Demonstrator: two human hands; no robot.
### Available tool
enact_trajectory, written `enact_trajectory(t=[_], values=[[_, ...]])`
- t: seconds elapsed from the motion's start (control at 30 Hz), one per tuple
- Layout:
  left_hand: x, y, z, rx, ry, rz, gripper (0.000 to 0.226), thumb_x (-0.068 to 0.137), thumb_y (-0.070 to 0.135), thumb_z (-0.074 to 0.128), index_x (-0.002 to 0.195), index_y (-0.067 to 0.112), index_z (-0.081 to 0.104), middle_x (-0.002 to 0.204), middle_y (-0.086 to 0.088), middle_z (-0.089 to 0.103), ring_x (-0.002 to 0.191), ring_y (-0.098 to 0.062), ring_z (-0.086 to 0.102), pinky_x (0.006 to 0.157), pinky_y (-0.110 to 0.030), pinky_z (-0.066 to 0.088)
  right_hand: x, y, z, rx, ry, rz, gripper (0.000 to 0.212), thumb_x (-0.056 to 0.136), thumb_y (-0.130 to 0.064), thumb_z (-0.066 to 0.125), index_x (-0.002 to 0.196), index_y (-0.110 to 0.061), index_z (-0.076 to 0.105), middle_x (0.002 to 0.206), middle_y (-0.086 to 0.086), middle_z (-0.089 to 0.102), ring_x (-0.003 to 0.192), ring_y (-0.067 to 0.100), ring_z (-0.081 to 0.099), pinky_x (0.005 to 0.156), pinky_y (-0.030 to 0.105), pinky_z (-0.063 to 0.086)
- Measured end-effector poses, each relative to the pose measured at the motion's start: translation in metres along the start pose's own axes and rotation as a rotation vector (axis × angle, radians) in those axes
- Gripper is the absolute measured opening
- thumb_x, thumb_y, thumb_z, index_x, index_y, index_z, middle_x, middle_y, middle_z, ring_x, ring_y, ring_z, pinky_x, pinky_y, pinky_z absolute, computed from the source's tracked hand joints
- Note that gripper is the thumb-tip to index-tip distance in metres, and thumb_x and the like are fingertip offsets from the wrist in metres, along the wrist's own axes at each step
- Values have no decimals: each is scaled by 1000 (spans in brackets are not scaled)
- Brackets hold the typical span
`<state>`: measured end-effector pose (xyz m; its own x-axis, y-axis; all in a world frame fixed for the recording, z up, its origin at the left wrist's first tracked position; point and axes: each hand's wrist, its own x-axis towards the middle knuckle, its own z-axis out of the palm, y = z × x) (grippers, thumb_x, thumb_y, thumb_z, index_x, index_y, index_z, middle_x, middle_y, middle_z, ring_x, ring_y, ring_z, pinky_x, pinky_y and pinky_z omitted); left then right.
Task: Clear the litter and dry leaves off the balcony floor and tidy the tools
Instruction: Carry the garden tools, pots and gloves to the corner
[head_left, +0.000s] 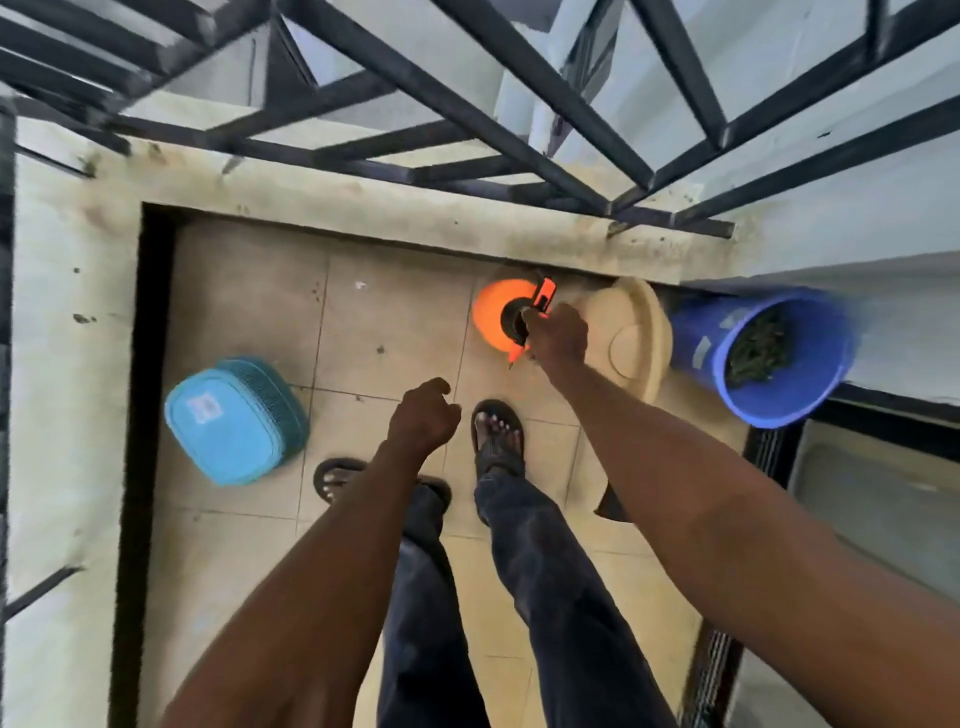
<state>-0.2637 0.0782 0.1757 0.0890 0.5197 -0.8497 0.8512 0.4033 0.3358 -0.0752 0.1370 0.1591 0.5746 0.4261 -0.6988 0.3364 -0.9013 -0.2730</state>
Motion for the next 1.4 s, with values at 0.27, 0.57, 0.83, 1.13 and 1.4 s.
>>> enact_trajectory(t=[0.27, 0.57, 0.83, 1.13, 1.4], values=[[9, -14, -10, -83, 2, 9, 41, 92, 28, 60, 130, 11, 56, 126, -15, 63, 117, -33, 57, 95, -35, 44, -18, -22, 12, -115, 43, -44, 52, 90, -40, 62, 127, -7, 50, 126, 16, 58, 115, 35, 57, 86, 35, 46], [-30, -76, -47, -528, 112, -151, 30, 91, 21, 59, 120, 11, 60, 103, -14, 71, 104, -29, 62, 74, -22, 38, -105, -20, 62, -591, -68, -437, 43, 94, -18, 52, 131, 4, 43, 135, 24, 42, 121, 38, 44, 96, 38, 37], [-78, -239, -54, -957, 296, -508, 30, 96, 17, 53, 123, 6, 62, 122, -8, 61, 117, -27, 59, 72, -23, 43, -198, -83, 205, -744, -511, -645, 27, 91, -22, 59, 104, 2, 60, 112, 16, 63, 108, 32, 56, 83, 31, 40], [-33, -380, -23, -1982, 598, -834, 26, 97, 27, 55, 78, 10, 55, 73, -11, 55, 61, -23, 53, 59, -32, 46, -215, -140, 380, -1026, -635, -853, 47, 98, -45, 49, 106, 0, 61, 117, 19, 63, 113, 32, 56, 74, 28, 32], [65, -418, -6, -2308, 497, -890, 39, 97, 50, 47, 116, 16, 53, 108, -7, 54, 98, -28, 50, 86, -39, 46, -174, -168, 496, -1089, -682, -1002, 78, 95, -62, 42, 148, -4, 33, 153, 14, 35, 139, 29, 35, 106, 33, 32]])
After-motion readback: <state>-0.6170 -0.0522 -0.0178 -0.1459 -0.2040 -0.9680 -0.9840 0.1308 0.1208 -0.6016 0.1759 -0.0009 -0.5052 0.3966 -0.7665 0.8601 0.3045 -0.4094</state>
